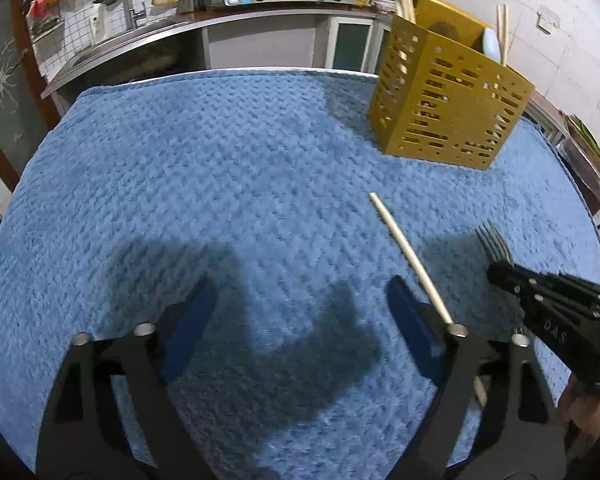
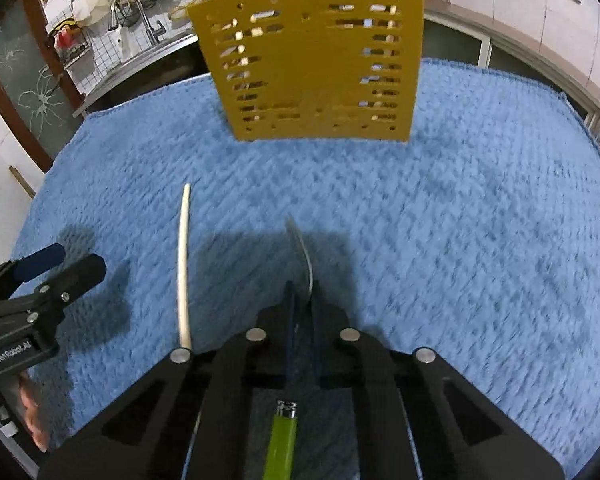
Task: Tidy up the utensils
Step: 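Grasp the loose chopstick with the left tool while the right tool grasps the green-handled fork, then lift and lower the chopstick into the holder while the right tool lowers the fork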
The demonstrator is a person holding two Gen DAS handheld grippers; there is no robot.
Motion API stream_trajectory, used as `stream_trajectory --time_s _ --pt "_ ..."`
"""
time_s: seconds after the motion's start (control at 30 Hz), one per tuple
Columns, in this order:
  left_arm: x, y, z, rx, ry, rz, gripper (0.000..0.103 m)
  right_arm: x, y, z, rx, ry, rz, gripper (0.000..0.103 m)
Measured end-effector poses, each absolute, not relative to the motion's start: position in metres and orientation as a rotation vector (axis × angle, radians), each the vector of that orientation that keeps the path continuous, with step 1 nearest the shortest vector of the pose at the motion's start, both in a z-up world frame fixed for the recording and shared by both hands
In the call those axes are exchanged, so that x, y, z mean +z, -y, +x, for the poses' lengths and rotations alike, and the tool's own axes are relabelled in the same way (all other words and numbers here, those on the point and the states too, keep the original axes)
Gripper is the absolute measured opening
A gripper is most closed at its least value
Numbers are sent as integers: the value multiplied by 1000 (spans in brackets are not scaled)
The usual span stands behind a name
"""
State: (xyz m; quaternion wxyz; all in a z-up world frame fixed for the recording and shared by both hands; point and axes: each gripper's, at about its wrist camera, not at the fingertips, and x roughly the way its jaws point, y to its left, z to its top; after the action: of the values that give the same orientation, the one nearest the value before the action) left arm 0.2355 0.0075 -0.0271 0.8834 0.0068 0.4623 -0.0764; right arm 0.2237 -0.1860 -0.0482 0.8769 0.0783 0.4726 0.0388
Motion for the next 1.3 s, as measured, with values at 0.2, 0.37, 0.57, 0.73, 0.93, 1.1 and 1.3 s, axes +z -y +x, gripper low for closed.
stream_trajectory --time_s 0.2,0.37,0.57,0.73,0.93,1.1,1.3 --pt "-26 15 245 -199 -987 -6 67 -46 215 226 61 -974 164 4" --pt "-32 35 260 -214 -1016 -24 64 -43 242 228 34 -960 172 4" --pt "-47 58 280 -188 -1069 -13 44 -43 265 227 16 -943 196 4" --pt "-47 73 293 -189 -1076 12 22 -49 275 228 20 -957 219 4" --pt "-47 81 311 -195 -1089 30 7 -51 275 239 21 -1002 223 4" --pt "-43 79 313 -224 -1075 18 6 -45 280 244 28 -982 250 3" --pt "-16 76 294 -256 -958 19 6 -30 287 231 51 -888 310 2"
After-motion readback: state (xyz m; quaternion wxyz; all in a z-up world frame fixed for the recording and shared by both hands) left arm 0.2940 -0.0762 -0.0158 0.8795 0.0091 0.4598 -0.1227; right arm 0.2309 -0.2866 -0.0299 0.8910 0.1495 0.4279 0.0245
